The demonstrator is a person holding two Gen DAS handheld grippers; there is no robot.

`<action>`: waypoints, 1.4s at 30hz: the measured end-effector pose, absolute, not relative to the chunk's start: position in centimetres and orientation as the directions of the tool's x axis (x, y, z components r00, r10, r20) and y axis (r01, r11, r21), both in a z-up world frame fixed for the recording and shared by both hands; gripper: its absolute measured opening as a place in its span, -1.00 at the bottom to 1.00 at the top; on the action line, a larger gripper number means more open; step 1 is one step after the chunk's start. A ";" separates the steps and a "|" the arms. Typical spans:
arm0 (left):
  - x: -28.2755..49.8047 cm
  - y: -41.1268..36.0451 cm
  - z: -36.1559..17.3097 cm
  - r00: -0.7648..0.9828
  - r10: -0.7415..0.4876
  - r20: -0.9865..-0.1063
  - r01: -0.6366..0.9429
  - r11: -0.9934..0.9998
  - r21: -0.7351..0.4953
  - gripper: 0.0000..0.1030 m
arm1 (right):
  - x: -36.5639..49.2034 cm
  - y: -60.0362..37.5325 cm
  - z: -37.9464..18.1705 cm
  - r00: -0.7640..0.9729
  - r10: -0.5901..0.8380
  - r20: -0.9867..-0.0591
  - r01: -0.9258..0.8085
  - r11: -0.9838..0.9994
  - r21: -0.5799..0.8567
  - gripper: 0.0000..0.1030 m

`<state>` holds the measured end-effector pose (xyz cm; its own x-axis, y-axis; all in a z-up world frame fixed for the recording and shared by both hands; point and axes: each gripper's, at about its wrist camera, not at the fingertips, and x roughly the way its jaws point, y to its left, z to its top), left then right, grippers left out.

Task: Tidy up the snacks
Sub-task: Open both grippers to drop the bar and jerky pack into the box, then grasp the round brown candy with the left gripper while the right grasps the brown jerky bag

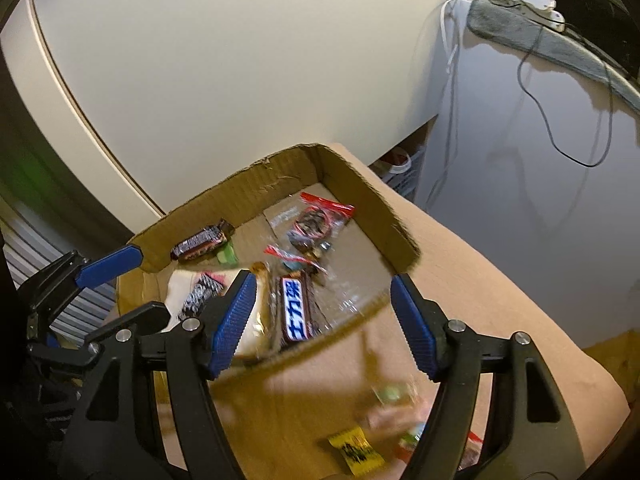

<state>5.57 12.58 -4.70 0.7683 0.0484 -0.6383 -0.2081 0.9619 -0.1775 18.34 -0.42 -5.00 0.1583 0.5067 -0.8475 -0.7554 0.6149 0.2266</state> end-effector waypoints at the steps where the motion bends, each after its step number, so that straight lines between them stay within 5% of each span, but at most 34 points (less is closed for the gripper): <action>1: 5.4 12.1 -4.6 0.771 0.040 -0.635 -0.198 0.964 -0.179 0.17 | 18.4 -0.7 -5.0 0.163 0.505 -0.848 -0.754 0.618 0.224 0.41; 17: 4.7 3.2 -6.0 0.731 -0.146 -0.666 -0.006 0.975 -0.221 0.17 | 16.4 -13.5 -5.3 0.272 0.400 -0.875 -0.677 0.726 0.122 0.41; 29: 5.4 -4.4 -9.4 0.615 -0.274 -0.740 0.141 0.961 -0.238 0.16 | 17.0 -18.0 -9.8 0.168 0.391 -0.905 -0.599 0.770 0.221 0.41; 42: 7.9 -5.9 -11.5 0.553 -0.286 -0.783 0.140 0.958 -0.251 -0.12 | 17.2 -17.1 -11.5 0.114 0.410 -0.905 -0.602 0.753 0.266 0.41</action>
<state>7.91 -5.85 -11.48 0.5529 -0.2858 -0.7827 0.1401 0.9579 -0.2508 17.19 -17.06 -11.53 0.1136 0.4101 -0.9049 -0.6016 0.7533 0.2659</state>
